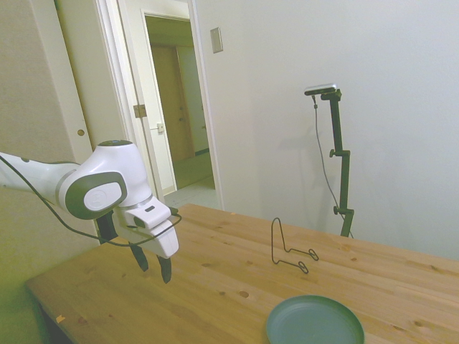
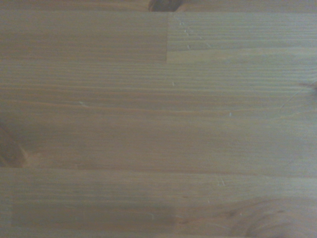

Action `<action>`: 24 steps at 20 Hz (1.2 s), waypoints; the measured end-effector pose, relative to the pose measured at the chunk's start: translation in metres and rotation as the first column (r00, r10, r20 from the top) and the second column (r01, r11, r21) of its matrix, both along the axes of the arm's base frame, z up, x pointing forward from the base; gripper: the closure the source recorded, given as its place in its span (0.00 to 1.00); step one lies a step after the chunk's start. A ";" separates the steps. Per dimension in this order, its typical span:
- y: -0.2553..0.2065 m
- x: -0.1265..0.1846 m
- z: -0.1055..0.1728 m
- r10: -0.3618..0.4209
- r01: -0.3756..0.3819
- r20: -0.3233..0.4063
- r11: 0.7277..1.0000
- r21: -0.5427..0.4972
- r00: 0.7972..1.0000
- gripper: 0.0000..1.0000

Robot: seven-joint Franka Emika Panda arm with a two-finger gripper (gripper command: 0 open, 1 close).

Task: Load the plate

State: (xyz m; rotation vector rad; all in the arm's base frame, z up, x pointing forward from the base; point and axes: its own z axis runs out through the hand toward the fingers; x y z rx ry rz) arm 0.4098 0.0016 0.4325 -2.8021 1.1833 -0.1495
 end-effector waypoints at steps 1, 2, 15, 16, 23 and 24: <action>0.000 0.000 0.000 0.000 0.000 0.000 1.000 0.000 1.000 0.00; 0.000 0.000 0.000 0.000 0.000 -0.001 1.000 0.000 1.000 0.00; -0.080 0.007 0.033 -0.105 0.106 0.049 0.994 -0.013 0.993 0.00; -0.091 0.010 0.033 -0.117 0.118 0.048 0.993 -0.018 0.992 0.00; -0.156 0.053 0.015 -0.186 0.186 0.003 0.980 -0.065 0.983 0.00; -0.162 0.058 0.012 -0.189 0.189 0.003 0.979 -0.075 0.982 0.00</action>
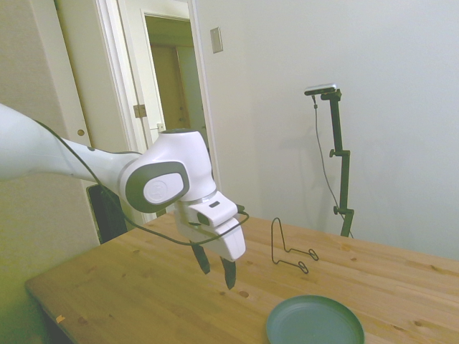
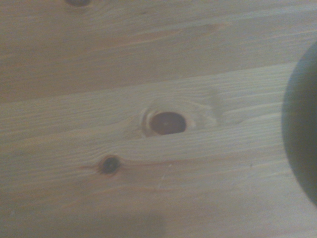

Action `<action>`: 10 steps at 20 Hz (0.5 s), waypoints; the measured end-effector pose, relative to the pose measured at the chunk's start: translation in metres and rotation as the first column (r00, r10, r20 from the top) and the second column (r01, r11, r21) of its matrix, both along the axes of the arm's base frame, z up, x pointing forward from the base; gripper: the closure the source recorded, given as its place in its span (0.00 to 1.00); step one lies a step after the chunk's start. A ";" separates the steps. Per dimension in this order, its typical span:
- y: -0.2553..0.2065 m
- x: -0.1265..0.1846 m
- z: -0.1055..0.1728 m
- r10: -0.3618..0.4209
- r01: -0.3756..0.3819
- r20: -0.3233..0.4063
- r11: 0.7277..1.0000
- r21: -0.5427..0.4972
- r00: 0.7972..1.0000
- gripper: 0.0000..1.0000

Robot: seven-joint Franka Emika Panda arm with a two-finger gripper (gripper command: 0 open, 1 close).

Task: Load the plate

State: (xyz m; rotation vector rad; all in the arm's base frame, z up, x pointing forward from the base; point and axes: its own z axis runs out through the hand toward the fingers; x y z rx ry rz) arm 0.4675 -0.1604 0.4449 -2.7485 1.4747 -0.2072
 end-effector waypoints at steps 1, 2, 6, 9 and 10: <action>-0.005 0.004 -0.001 -0.003 0.003 0.000 1.000 -0.013 1.000 0.00; -0.009 0.008 -0.002 -0.008 0.008 -0.002 0.999 -0.031 1.000 0.00; -0.015 0.016 -0.007 -0.036 0.035 -0.002 0.994 -0.105 0.999 0.00; -0.018 0.018 -0.014 -0.051 0.049 -0.010 0.990 -0.136 0.999 0.00; -0.020 0.019 -0.018 -0.057 0.055 -0.013 0.988 -0.144 0.998 0.00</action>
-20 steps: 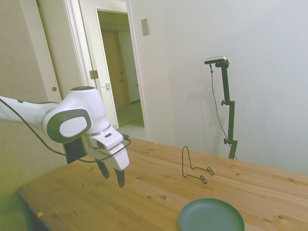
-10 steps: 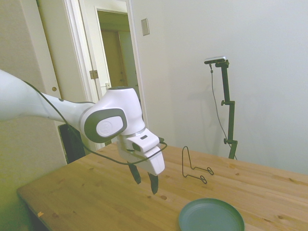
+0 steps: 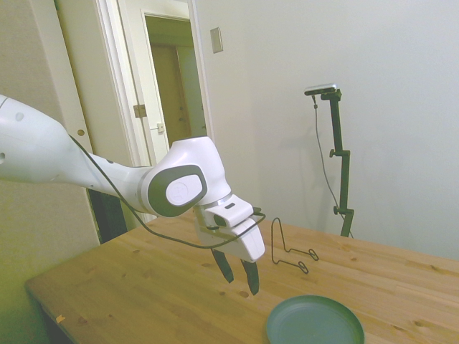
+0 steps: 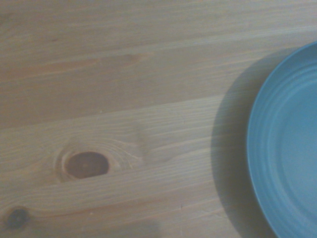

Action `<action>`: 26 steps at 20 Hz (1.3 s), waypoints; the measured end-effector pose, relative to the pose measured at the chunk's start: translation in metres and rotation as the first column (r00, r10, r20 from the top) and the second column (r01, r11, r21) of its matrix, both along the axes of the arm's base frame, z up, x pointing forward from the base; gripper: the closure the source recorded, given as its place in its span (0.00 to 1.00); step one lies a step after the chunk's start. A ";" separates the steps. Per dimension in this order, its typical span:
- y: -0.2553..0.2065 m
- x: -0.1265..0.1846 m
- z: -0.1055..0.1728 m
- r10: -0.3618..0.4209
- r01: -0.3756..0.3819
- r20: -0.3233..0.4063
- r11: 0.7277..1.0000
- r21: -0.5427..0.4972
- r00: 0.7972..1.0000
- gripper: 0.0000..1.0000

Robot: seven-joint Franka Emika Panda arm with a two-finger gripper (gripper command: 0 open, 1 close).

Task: Load the plate

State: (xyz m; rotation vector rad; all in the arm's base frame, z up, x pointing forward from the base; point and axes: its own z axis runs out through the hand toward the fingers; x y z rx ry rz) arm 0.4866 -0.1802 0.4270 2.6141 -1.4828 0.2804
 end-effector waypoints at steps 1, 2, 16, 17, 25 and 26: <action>-0.003 0.001 -0.003 -0.008 0.008 -0.004 1.000 -0.005 1.000 0.00; -0.007 0.001 -0.006 -0.015 0.015 -0.004 1.000 -0.006 1.000 0.00; -0.047 0.008 -0.010 -0.066 0.066 -0.006 0.996 -0.061 0.998 0.00; -0.045 0.012 -0.013 -0.062 0.061 -0.005 0.996 -0.065 0.998 0.00; -0.028 0.031 -0.046 -0.044 0.043 -0.020 0.997 -0.069 0.999 0.00; -0.026 0.032 -0.050 -0.047 0.045 -0.025 0.996 -0.075 0.999 0.00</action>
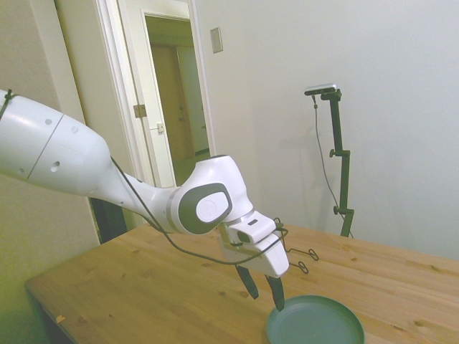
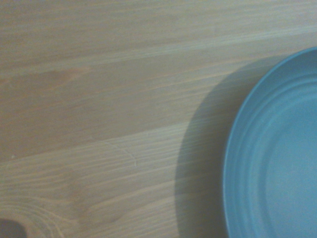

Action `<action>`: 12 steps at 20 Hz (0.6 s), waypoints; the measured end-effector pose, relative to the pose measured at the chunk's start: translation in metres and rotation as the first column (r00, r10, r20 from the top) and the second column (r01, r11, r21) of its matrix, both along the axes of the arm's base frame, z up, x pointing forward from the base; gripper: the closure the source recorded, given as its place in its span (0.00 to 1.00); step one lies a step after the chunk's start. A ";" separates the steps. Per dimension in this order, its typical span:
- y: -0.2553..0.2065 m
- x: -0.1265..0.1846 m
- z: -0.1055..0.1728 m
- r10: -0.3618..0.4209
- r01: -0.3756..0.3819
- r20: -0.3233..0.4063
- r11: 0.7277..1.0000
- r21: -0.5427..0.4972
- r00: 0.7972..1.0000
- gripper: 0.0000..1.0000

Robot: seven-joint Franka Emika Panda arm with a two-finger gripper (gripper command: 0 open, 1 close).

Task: Load the plate

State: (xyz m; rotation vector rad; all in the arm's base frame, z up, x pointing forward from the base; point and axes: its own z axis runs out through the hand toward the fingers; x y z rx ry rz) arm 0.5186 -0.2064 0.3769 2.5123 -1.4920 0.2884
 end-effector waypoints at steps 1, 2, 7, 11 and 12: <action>0.001 0.001 -0.003 -0.005 0.005 -0.004 1.000 -0.004 1.000 0.00; 0.001 0.002 -0.005 -0.008 0.008 -0.006 1.000 -0.008 1.000 0.00; 0.003 0.009 -0.011 -0.010 0.010 -0.006 1.000 -0.013 1.000 0.00; 0.003 0.016 -0.019 -0.016 0.016 -0.013 1.000 -0.016 1.000 0.00; 0.003 0.017 -0.020 -0.018 0.018 -0.016 1.000 -0.018 1.000 0.00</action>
